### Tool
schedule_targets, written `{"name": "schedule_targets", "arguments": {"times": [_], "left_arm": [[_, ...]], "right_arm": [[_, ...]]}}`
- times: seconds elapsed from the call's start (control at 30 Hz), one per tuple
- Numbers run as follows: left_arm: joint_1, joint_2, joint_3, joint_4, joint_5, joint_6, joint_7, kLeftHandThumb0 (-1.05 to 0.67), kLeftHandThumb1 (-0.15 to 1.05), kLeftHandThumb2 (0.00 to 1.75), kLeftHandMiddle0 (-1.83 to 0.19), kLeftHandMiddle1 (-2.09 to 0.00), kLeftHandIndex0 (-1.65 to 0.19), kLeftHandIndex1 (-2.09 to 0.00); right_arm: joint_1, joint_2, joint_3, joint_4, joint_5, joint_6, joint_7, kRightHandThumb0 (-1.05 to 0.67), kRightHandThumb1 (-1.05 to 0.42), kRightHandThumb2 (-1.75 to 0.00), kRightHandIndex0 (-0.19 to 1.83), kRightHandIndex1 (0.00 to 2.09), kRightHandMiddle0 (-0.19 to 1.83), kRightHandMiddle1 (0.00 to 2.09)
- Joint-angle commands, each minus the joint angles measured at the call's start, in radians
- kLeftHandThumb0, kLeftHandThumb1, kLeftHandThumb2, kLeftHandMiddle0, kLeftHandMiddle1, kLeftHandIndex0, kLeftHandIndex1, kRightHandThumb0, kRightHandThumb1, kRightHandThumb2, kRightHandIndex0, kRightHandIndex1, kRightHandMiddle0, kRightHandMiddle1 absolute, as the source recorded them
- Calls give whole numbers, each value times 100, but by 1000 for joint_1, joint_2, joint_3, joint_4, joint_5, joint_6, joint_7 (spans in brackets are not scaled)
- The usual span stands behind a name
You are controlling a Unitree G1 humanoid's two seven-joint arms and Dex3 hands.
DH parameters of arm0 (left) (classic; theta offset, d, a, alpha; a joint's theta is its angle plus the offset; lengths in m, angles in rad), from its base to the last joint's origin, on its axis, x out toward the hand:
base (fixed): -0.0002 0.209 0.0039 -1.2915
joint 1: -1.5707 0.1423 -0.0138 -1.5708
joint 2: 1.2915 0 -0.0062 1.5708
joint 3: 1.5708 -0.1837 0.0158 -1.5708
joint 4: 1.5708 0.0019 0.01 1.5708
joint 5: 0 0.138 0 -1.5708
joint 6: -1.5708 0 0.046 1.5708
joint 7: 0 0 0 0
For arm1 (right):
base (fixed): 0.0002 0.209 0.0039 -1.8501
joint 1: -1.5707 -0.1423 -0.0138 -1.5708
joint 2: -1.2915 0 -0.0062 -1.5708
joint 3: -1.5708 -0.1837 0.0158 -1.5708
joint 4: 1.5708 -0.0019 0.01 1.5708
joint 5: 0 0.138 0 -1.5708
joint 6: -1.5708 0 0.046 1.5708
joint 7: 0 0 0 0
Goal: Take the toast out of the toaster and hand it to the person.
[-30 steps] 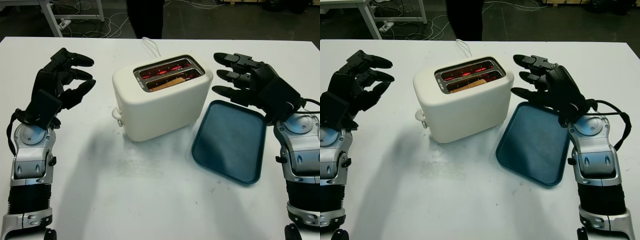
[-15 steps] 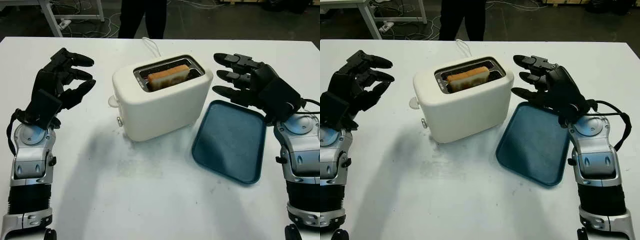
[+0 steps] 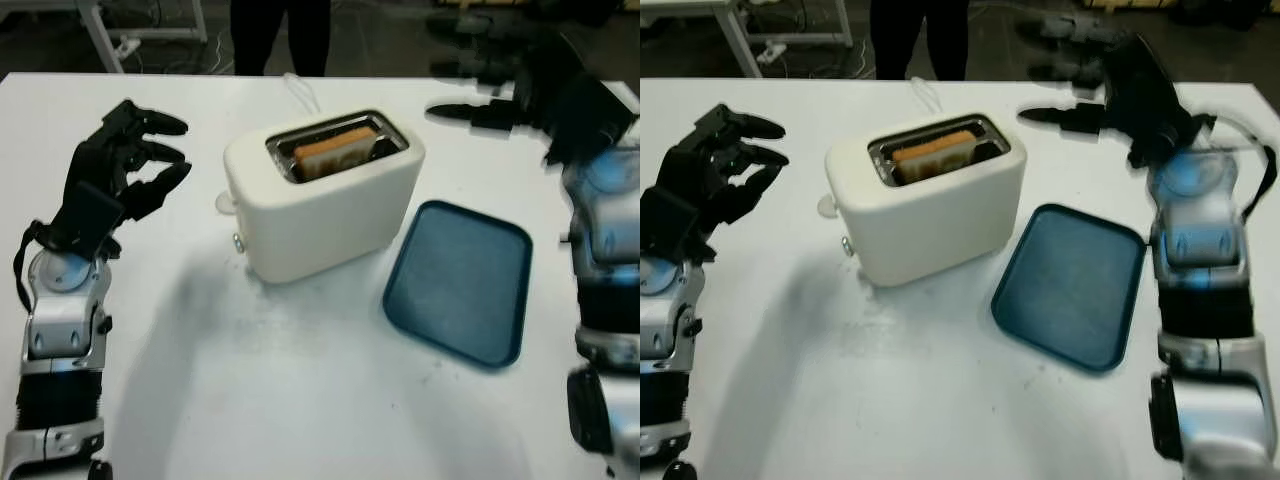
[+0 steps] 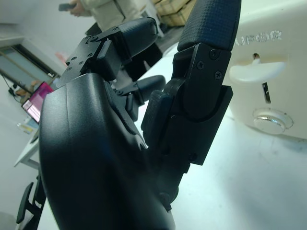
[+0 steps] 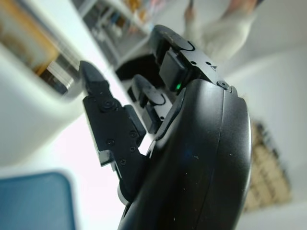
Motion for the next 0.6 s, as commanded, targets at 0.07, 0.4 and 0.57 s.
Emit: {"name": "schedule_targets", "arguments": {"times": [0.07, 0.4, 0.57], "left_arm": [[13, 2, 1, -8, -2, 3, -1, -105, 92, 14, -29, -133, -35, -118], [8, 0, 4, -3, -15, 6, -7, -105, 92, 12, -31, -132, -37, -116], [7, 0, 4, 6, -11, -9, -5, -105, 92, 13, -28, -132, -35, -116]], "right_arm": [[-114, -12, 77, 52, -52, -69, 62, -33, -49, -1, 93, 53, 94, 26], [-155, 10, 278, 89, -242, -260, 127, -37, -51, -1, 94, 59, 100, 25], [-135, 19, 338, 126, -332, -344, 104, -37, -52, -1, 87, 55, 100, 21]]}}
